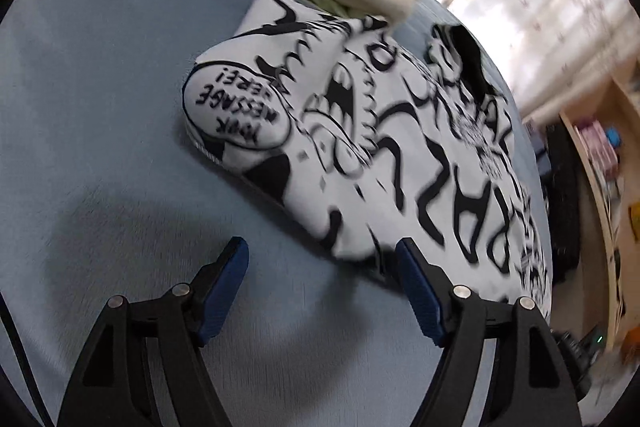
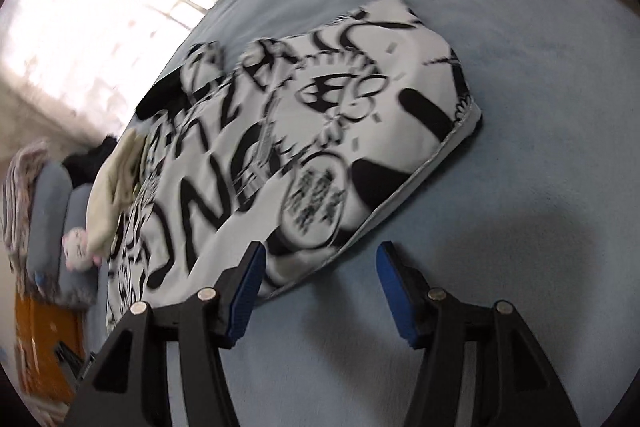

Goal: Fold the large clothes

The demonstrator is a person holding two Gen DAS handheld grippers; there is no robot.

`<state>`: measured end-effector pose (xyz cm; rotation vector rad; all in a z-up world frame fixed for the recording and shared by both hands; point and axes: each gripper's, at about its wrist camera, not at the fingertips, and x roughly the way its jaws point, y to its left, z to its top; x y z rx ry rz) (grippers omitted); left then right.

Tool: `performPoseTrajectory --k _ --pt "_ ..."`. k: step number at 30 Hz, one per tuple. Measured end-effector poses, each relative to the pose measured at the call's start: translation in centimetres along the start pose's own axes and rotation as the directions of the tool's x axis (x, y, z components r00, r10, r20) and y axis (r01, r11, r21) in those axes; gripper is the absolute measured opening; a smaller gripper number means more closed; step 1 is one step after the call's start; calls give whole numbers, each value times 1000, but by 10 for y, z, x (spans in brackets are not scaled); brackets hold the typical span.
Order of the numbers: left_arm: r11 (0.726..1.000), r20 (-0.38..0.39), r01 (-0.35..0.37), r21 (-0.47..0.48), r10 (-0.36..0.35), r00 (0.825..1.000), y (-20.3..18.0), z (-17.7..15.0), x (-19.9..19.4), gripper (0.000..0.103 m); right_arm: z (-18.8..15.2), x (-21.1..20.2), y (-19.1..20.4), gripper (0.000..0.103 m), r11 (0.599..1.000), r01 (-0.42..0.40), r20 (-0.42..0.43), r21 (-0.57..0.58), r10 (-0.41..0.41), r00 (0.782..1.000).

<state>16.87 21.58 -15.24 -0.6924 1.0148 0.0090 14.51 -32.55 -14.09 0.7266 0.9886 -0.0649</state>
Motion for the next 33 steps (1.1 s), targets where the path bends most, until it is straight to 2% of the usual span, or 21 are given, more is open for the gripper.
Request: performPoseTrajectory --k 4,5,6,7,9,10,12,14,17,20,27,33 --pt "1000 34 -22 -8 22 999 -2 15 17 74 10 15 -9 57 998 -36 26 61 34 999" --pt "1000 43 -30 -4 30 999 -5 18 20 70 12 18 -9 57 997 -36 35 64 34 999" --pt "999 52 -46 -1 46 998 -9 21 22 55 13 19 -8 57 998 -30 39 63 28 999" --pt "998 54 -59 -3 59 997 -10 23 24 48 14 20 -5 50 999 -13 50 50 10 999" --pt "998 61 -67 -20 68 996 -11 27 27 22 13 19 0 36 999 28 68 22 -30 997" --pt "997 75 -68 -37 71 995 -9 27 25 16 12 17 1 23 999 44 81 10 -45 996" --pt "997 87 -48 -56 53 995 -7 28 20 10 13 12 0 14 999 38 102 1 -38 994" --pt "997 101 -62 -50 66 993 -11 26 15 8 13 9 1 10 1000 31 115 -4 -30 993" --pt "994 117 -100 -32 103 988 -23 24 4 6 13 2 9 8 998 53 145 -33 -47 988" --pt "994 112 -95 -47 100 989 -30 25 -9 6 16 -5 15 7 998 54 161 -28 -49 986" --pt "993 67 -106 -57 109 992 -30 25 -36 6 14 -27 17 7 998 54 149 -32 -49 988" --pt "991 26 -119 -54 120 992 -22 17 -56 6 2 -45 16 7 997 67 104 -45 -63 993"
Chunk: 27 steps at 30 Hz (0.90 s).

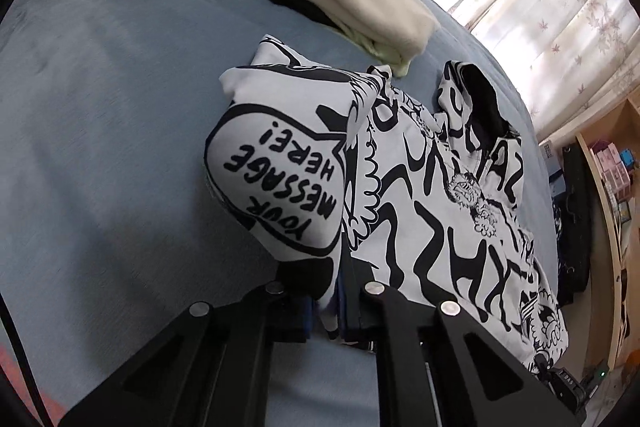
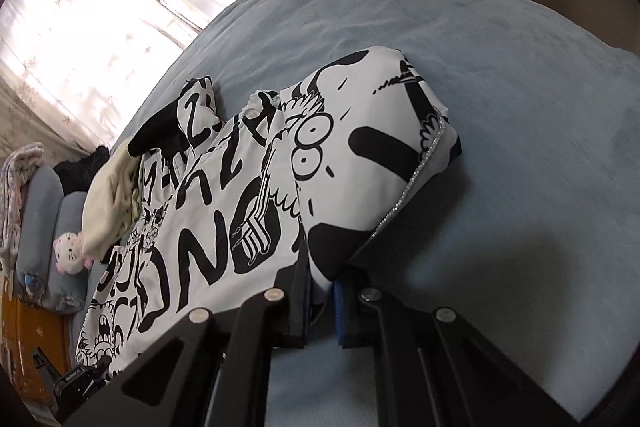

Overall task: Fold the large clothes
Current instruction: 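Open both tools and withdraw them from the folded jacket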

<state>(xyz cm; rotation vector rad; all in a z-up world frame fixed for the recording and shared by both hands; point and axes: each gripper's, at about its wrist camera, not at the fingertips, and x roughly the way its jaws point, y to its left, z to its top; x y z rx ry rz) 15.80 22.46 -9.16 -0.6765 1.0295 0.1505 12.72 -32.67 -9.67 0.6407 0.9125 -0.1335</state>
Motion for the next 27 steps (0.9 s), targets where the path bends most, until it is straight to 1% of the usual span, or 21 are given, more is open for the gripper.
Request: performPoseTrajectory --k 3,4,5,7,10,12,13,15,16,17,20,22,24,27 --pt "999 -32 -22 39 23 999 5 -2 10 7 -4 7 -4 9 999 28 -31 -19 -29 999" --pt "999 -41 -25 38 27 999 4 1 14 8 -4 13 -7 10 999 36 -55 -8 -37 998" --pt "999 -54 -24 31 26 998 5 4 18 9 -3 17 -10 15 999 37 -67 3 -37 997" --pt "1000 -62 -18 21 20 998 6 10 22 12 -1 22 -15 17 998 50 -99 28 -47 994" --pt "997 -61 -46 57 49 997 -2 11 23 17 -3 18 -13 18 997 78 -101 3 -77 992" --pt "991 -46 -83 107 88 995 -9 11 19 19 -8 13 -8 18 995 92 -103 -29 -95 990" --pt "987 -38 -94 128 99 994 -3 4 10 20 -10 10 -6 18 994 96 -107 -45 -100 989" --pt "981 -15 -120 155 123 992 3 -3 -3 24 -15 4 -3 18 993 92 -117 -72 -100 988" --pt "976 -3 -138 168 140 990 3 -4 -9 24 -18 0 -1 18 992 89 -125 -85 -99 987" --pt "971 16 -160 180 160 987 1 -5 -15 24 -20 -3 1 18 992 86 -129 -93 -97 987" --pt "959 75 -193 207 181 981 1 -4 -36 25 -27 -15 9 18 988 76 -134 -133 -94 987" --pt "955 102 -199 218 181 978 -2 0 -51 27 -29 -23 19 18 985 62 -124 -163 -82 989" --pt "955 114 -186 230 164 980 -9 7 -58 28 -28 -27 31 18 980 35 -117 -195 -59 991" --pt "951 126 -167 262 138 982 -27 22 -60 28 -16 -29 59 18 967 -3 -99 -255 -23 995"
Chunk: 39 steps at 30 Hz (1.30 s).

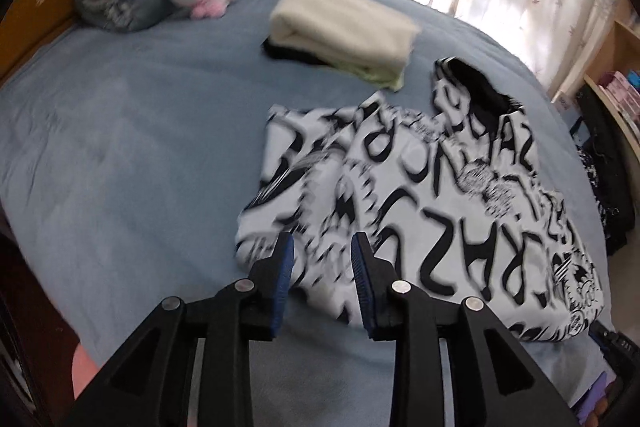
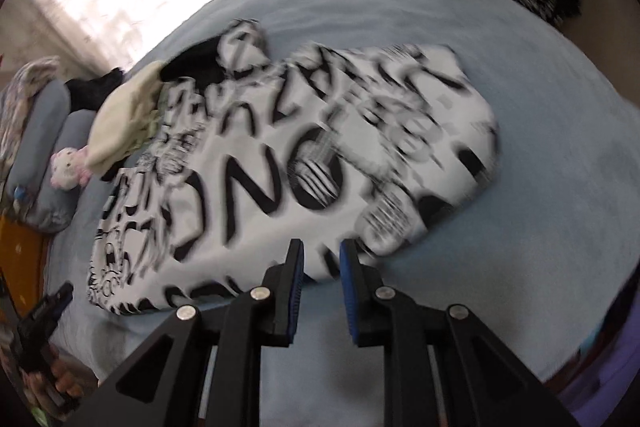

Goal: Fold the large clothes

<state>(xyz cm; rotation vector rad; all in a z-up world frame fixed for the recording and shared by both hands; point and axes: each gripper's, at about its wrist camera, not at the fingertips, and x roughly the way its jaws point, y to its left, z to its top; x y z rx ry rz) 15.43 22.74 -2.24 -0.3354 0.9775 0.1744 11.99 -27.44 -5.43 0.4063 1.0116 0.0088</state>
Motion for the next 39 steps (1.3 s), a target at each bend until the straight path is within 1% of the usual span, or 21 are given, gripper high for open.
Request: performPoseTrajectory --k 2,4,6,7,8,9,10,12,16,19,21,23,27,29,30,32,33,34,35,38,39 --pt "999 23 18 36 -19 1000 -18 22 3 29 17 2 16 18 999 -15 18 -36 16 1000" --pt "997 35 35 63 -37 999 -37 43 9 35 42 7 33 18 997 -42 37 -66 44 998" --pt "993 44 64 103 -69 997 -60 69 18 44 66 13 48 18 994 -56 61 -94 62 996" --pt "989 52 69 127 -77 996 -73 83 25 46 81 18 57 24 992 -59 77 -113 68 995" --pt "984 69 64 166 -77 995 -90 102 35 46 99 26 68 38 989 -56 94 -138 69 993" --pt "980 78 53 194 -69 995 -104 116 46 46 117 34 78 44 986 -50 107 -157 68 992" --pt "975 83 48 215 -67 994 -114 126 54 46 135 45 89 48 983 -50 117 -175 71 991" --pt "960 100 41 277 -71 992 -141 154 78 46 165 66 108 48 977 -49 120 -207 75 990" --pt "941 95 18 338 -53 994 -190 212 141 46 234 128 147 48 972 11 84 -233 9 996" --pt "942 54 21 336 -42 998 -212 241 183 46 276 176 165 48 975 55 62 -214 -43 997" --pt "945 25 19 326 -29 999 -223 256 212 47 298 209 174 48 972 115 50 -207 -107 993" --pt "948 -11 32 316 -30 999 -233 266 238 47 309 235 180 48 959 178 39 -222 -173 984" --pt "945 -34 10 327 1 999 -248 272 271 47 318 277 186 47 931 279 -2 -236 -288 958" --pt "931 -27 -15 363 26 999 -258 271 283 46 316 284 185 22 915 317 7 -251 -326 945" --pt "925 -14 -36 379 45 999 -263 269 287 46 314 286 185 16 910 322 8 -263 -331 943" --pt "901 10 -103 422 109 994 -272 267 295 45 310 283 181 9 908 308 22 -285 -316 949" --pt "886 24 -138 443 142 990 -274 265 299 27 309 278 178 8 908 299 36 -295 -302 953" --pt "878 33 -157 452 159 987 -275 263 301 15 306 268 171 8 915 269 51 -301 -266 963" --pt "872 32 -169 460 174 984 -273 262 304 9 304 259 161 8 928 225 62 -296 -217 974" --pt "874 19 -187 448 199 980 -259 260 312 9 297 243 125 8 951 115 63 -286 -101 993" --pt "876 9 -188 445 205 979 -252 258 316 9 295 243 112 8 952 102 58 -289 -89 994"
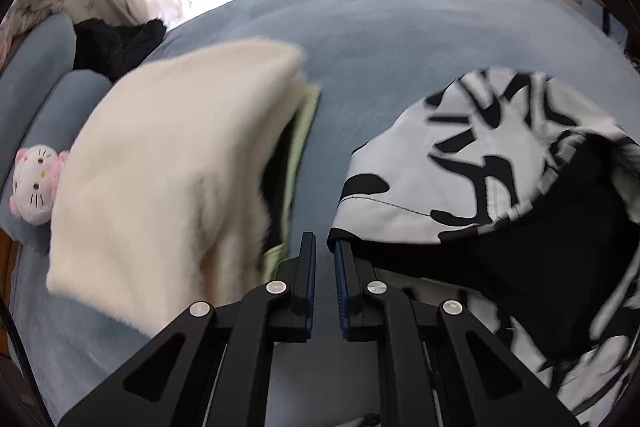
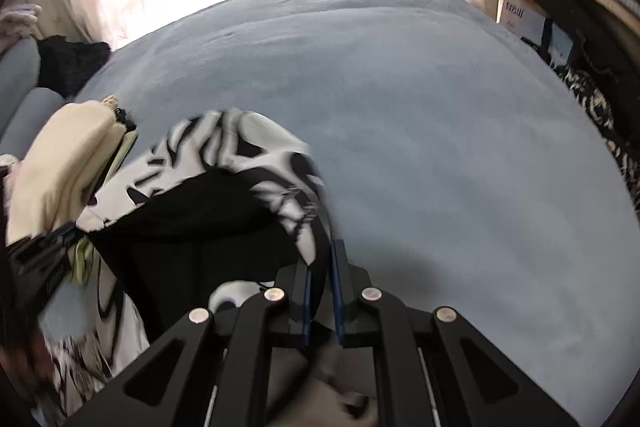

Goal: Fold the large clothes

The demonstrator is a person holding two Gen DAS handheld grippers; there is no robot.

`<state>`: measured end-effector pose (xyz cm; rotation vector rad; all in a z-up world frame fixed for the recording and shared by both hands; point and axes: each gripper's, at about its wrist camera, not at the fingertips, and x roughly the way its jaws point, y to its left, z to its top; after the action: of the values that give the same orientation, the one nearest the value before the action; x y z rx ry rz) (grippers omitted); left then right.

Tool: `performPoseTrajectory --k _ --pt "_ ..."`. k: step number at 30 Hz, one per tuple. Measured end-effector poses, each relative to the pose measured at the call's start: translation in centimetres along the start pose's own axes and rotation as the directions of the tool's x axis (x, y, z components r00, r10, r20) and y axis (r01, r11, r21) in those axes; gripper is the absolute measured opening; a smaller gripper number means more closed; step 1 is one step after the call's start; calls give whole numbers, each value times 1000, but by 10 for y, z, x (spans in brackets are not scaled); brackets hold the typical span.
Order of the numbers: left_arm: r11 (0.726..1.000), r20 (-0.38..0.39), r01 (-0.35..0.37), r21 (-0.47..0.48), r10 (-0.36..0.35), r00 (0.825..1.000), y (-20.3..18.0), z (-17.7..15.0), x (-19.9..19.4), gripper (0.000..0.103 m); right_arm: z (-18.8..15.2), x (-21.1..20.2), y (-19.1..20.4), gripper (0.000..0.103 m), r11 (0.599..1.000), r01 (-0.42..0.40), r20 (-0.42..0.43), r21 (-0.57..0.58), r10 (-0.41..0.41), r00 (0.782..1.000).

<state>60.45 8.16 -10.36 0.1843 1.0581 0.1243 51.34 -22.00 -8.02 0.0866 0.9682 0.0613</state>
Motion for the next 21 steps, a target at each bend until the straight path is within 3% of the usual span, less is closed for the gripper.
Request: performPoseTrajectory --k 5,13,16,19,21 --pt "1000 -51 -14 8 15 999 8 -17 21 7 -44 25 -44 8 1000 24 -103 12 -22 994" --pt "997 -8 17 78 -17 1000 -4 -30 0 7 -47 6 -59 15 994 -56 -82 97 64 995" --pt "993 15 98 66 -99 995 -2 -27 -17 13 -39 -10 -61 18 984 -126 -46 123 133 990" --pt "983 73 180 39 -182 981 6 -17 -41 23 -30 -20 -60 37 975 -171 -4 140 174 985" --pt "978 110 207 34 -209 972 9 -8 -52 24 -22 -20 -51 40 975 -178 12 136 178 984"
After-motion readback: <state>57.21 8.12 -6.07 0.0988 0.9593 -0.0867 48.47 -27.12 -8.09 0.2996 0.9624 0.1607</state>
